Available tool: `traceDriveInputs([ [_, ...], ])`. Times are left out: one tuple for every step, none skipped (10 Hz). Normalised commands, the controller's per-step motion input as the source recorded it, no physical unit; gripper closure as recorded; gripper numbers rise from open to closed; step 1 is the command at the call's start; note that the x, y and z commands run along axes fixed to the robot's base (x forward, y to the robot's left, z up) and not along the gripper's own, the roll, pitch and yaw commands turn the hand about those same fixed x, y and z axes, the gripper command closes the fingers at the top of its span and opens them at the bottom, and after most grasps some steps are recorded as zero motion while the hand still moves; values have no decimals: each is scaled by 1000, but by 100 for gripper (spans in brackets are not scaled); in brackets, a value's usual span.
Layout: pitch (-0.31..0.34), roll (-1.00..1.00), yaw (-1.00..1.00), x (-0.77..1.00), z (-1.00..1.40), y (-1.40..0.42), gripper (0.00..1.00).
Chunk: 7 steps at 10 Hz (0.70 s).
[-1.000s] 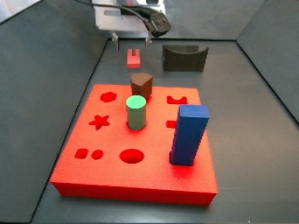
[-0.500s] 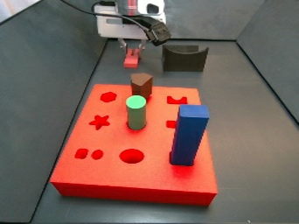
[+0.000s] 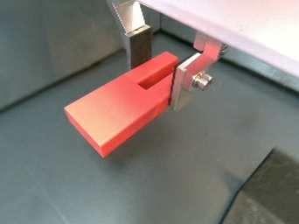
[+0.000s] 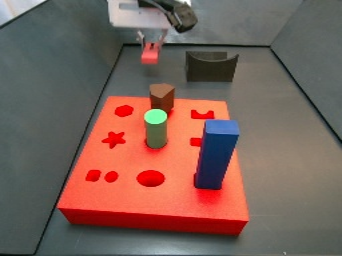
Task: Pick up the double-square object. Move up. Rotate the double-square object. Place the double-square object on the fixture. Regrasp the double-square object. Move to above the board. Insert the double-square object.
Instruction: Place the double-square object on the fixture.
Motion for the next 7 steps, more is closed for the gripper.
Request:
traceDriveInputs([
  [0, 0, 0, 0, 1000, 0, 100],
  [9, 6, 5, -1, 1000, 1, 100],
  [17, 11, 2, -7, 1000, 2, 100],
  [25, 26, -7, -14, 1000, 5, 100],
  [26, 35, -14, -16, 1000, 6, 100],
  [33, 52, -20, -24, 1000, 10, 100],
  [38, 61, -20, -30, 1000, 11, 100],
])
